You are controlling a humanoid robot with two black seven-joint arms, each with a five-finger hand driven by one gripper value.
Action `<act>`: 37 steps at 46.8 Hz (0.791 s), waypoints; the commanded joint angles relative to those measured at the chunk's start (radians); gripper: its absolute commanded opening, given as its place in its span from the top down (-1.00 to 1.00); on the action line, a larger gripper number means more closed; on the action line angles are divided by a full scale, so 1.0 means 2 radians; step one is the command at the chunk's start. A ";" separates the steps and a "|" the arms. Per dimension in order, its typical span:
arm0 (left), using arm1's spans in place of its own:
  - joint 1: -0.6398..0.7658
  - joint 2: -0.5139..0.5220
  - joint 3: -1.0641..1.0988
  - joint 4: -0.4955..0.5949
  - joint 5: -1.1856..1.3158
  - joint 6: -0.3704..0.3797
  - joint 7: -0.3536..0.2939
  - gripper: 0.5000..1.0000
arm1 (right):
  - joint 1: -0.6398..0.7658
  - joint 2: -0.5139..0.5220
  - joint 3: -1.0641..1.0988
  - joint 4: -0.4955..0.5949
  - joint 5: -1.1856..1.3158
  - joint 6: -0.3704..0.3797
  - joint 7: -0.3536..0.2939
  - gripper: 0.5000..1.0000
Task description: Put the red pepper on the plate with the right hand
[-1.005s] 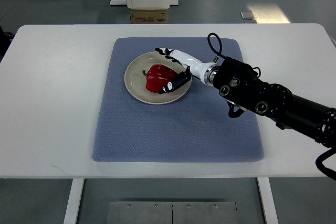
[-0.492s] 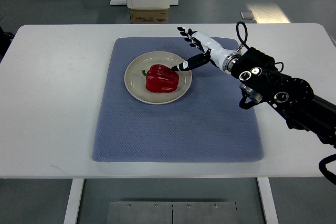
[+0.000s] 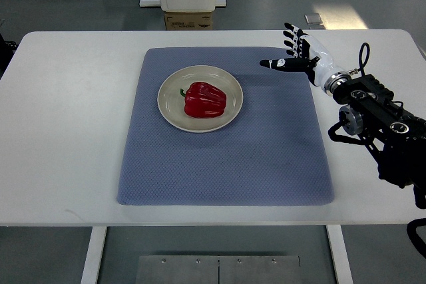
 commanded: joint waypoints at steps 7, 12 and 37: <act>0.000 0.000 0.000 0.000 0.000 0.000 0.000 -1.00 | -0.021 -0.017 0.022 0.004 0.044 0.000 0.011 -1.00; 0.000 0.000 0.000 0.000 0.000 0.000 0.000 -1.00 | -0.028 -0.024 0.022 0.004 0.084 0.000 0.021 -1.00; 0.000 0.000 0.000 0.000 0.000 0.000 0.000 -1.00 | -0.058 -0.021 0.064 0.003 0.173 -0.001 0.041 -1.00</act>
